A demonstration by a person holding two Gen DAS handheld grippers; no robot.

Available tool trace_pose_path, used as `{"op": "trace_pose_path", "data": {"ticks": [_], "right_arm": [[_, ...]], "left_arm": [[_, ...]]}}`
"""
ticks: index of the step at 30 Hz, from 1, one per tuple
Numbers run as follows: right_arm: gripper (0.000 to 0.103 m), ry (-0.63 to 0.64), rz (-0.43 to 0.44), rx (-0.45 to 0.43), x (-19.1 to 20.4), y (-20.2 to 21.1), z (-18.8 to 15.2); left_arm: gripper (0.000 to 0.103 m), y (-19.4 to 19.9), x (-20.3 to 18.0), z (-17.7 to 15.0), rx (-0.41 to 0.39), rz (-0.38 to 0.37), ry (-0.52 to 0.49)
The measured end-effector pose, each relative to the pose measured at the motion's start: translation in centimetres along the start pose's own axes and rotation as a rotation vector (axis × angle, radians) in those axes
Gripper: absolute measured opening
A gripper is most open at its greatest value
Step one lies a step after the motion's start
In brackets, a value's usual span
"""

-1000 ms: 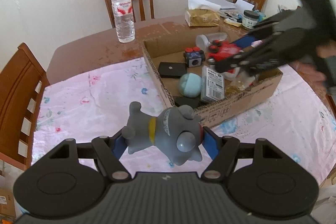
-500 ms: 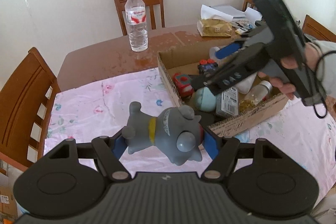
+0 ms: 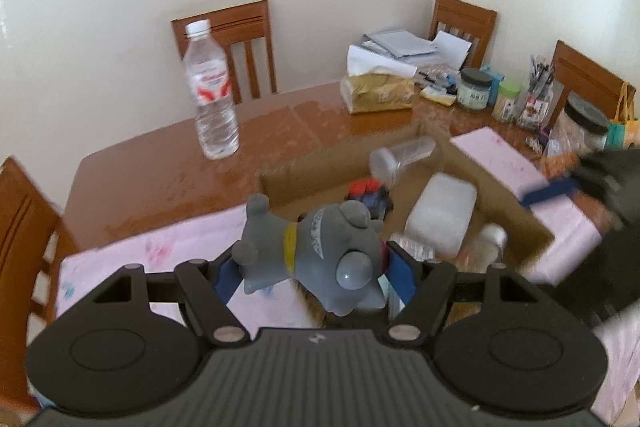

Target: Organize rigid objects

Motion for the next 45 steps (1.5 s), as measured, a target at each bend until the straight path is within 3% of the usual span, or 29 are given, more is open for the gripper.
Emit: {"op": "trace_pose_path", "data": {"ticks": [10,13,14,15,22,27,33,38,41,45], "right_arm": [[0.103,-0.121,-0.055,0.009,-2.8,2.7,-3.2],[0.103,-0.147,-0.064,0.008,-3.5,3.2,-3.7],[0.103,-0.152,-0.067,0.008,-3.7,3.3,-3.8],[0.103,-0.155,-0.069,0.007,-3.8,3.4,-3.9],[0.103,-0.178,-0.09,0.007,-4.7,3.9,-3.7],[0.103,-0.207,-0.116,0.008,-5.2,4.1,-2.8],[0.103,-0.222,-0.18,0.056,-5.1,3.4,-3.2],[0.103,-0.23,-0.185,0.084,-4.2,3.4,-4.0],[0.103,-0.258,-0.17,0.092,-3.8,3.9,-4.3],[0.103,-0.268,-0.17,0.079,-3.5,5.0,-4.1]], "left_arm": [[0.073,-8.5,0.0,3.8,0.039,0.003,-0.002],[0.083,-9.8,0.3,3.9,0.026,0.014,0.004],[0.095,-10.0,0.4,4.0,0.011,0.021,0.012],[0.1,-9.9,0.6,4.1,-0.004,0.031,0.021],[0.102,-6.2,0.7,4.6,-0.122,0.092,0.01],[0.103,-2.6,0.1,3.5,-0.14,0.093,0.015],[0.102,0.5,-2.0,-1.0,-0.001,0.127,0.158],[0.102,2.7,-3.7,-4.1,0.118,0.16,0.282],[0.102,3.8,-4.4,-5.0,0.139,0.141,0.313],[0.102,4.7,-5.0,-4.8,0.145,0.174,0.291]]}}
Point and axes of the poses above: each gripper's, at about its wrist camera, not at the fingertips, and y roughly against the way its jaws point, x to its left, z to its top, the point moved 5 cm from there along -y, roughly the way its jaws point, and after that the axes turned 1 degree about z, right-handed, at the moved point
